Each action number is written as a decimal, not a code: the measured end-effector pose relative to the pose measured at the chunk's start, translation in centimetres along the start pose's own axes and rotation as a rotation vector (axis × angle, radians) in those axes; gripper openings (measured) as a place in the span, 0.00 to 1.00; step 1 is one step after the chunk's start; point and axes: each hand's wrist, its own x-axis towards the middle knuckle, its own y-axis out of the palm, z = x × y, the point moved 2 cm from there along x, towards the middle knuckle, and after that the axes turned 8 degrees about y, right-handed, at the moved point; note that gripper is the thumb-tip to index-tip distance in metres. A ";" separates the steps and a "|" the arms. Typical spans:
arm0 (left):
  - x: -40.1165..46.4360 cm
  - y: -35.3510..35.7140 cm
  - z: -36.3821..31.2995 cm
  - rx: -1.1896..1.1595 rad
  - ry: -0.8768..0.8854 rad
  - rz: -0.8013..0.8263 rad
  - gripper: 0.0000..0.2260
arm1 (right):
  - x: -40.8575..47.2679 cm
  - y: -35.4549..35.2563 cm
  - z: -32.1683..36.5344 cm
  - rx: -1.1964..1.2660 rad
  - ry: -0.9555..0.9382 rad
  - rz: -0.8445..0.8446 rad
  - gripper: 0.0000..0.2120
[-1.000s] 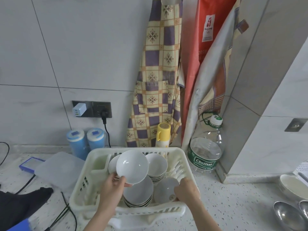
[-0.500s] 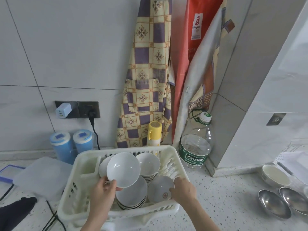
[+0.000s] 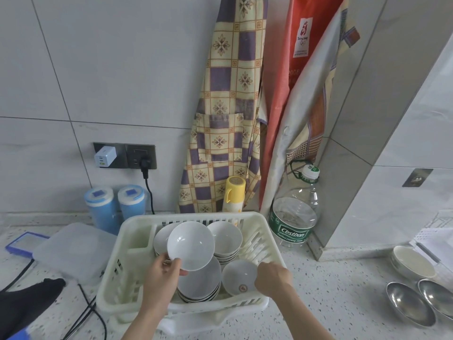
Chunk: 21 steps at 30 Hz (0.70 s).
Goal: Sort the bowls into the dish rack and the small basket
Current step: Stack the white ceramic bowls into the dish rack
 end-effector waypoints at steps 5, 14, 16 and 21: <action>-0.1 -0.1 -0.3 -0.011 -0.005 -0.004 0.05 | -0.5 0.3 -0.1 0.114 0.065 -0.097 0.12; -0.1 -0.1 -0.3 -0.015 -0.003 0.015 0.06 | -0.1 0.0 -0.8 0.173 0.011 0.007 0.13; -0.1 -0.1 -0.2 -0.012 0.003 0.017 0.06 | 0.0 -0.1 -0.8 0.177 0.020 0.034 0.19; 0.0 -0.1 -0.1 -0.011 -0.005 0.016 0.06 | 0.2 -0.3 -0.7 0.143 0.039 0.075 0.25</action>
